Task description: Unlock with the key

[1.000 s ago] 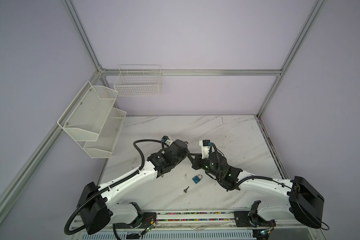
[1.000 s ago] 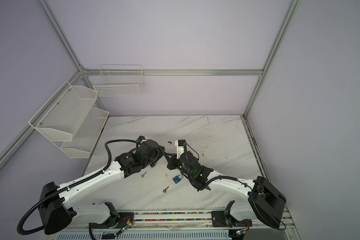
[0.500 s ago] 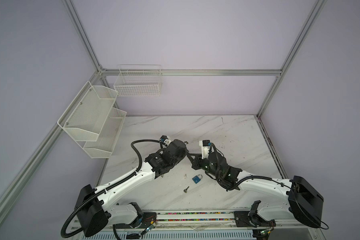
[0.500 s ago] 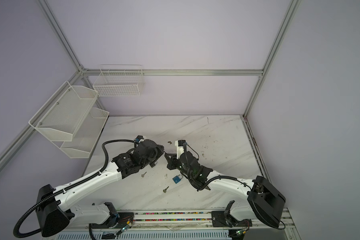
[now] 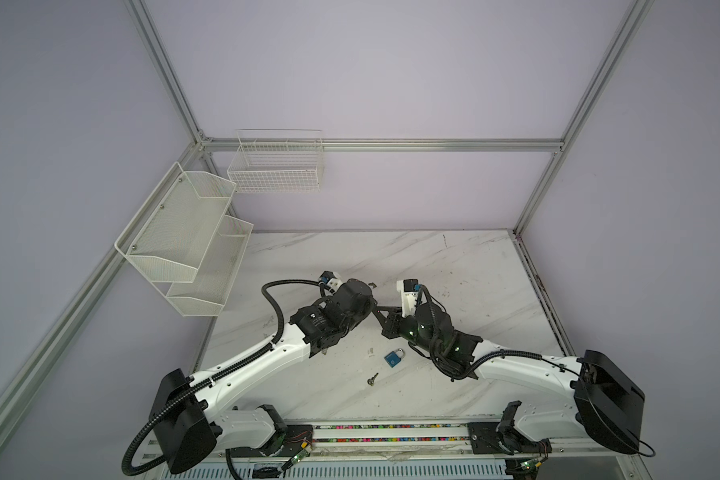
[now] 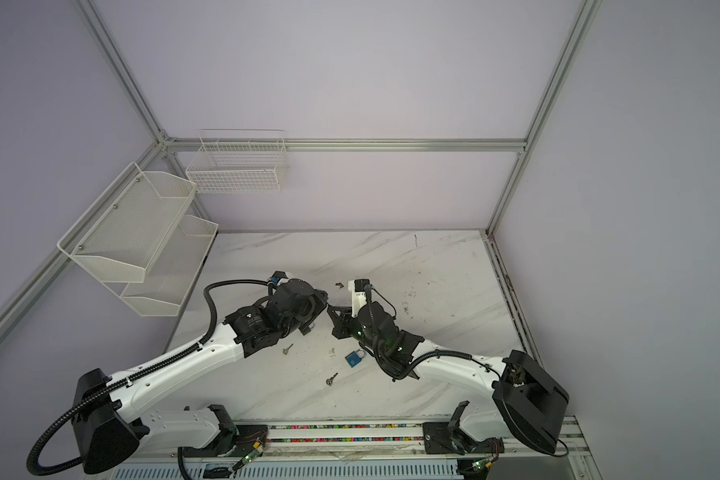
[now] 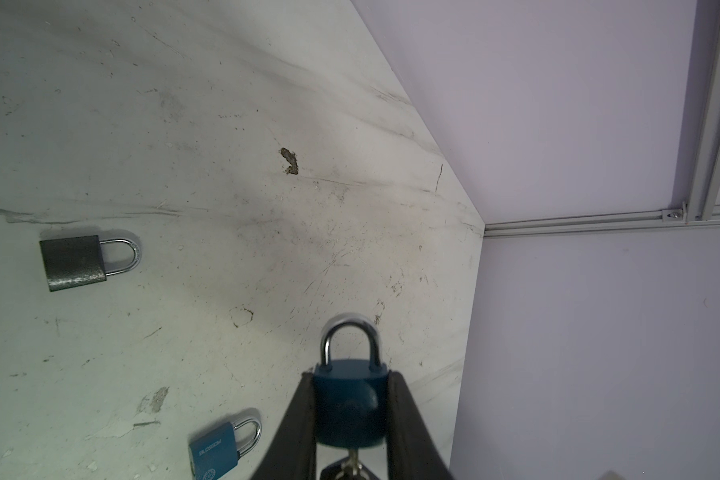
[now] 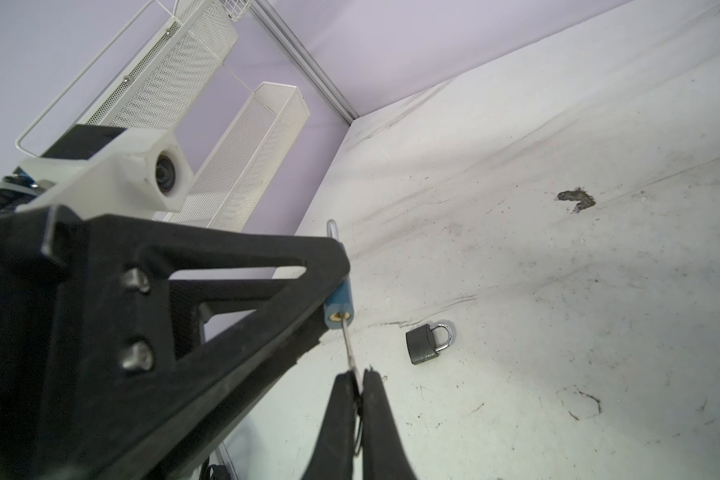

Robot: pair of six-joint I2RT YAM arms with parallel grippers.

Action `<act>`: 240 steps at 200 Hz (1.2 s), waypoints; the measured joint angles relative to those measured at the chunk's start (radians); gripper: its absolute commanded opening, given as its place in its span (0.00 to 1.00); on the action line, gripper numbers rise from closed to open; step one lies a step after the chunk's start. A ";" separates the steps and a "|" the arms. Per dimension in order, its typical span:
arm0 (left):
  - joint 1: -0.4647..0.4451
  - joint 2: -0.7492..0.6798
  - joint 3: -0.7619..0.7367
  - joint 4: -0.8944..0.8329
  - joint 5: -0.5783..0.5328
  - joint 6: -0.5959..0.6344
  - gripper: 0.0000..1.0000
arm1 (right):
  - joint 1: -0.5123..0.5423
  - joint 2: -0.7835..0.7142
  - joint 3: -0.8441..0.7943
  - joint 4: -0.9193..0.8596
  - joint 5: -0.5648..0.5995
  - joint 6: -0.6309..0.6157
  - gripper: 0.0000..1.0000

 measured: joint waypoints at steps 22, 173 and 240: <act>0.000 0.000 0.000 0.001 -0.010 0.000 0.00 | 0.000 0.006 0.008 0.001 0.000 0.017 0.00; -0.039 0.000 0.000 0.014 -0.090 -0.056 0.00 | 0.015 -0.001 0.027 -0.005 0.050 0.131 0.00; -0.047 0.000 0.002 0.024 -0.082 -0.119 0.00 | 0.041 -0.022 0.026 -0.014 0.156 0.071 0.00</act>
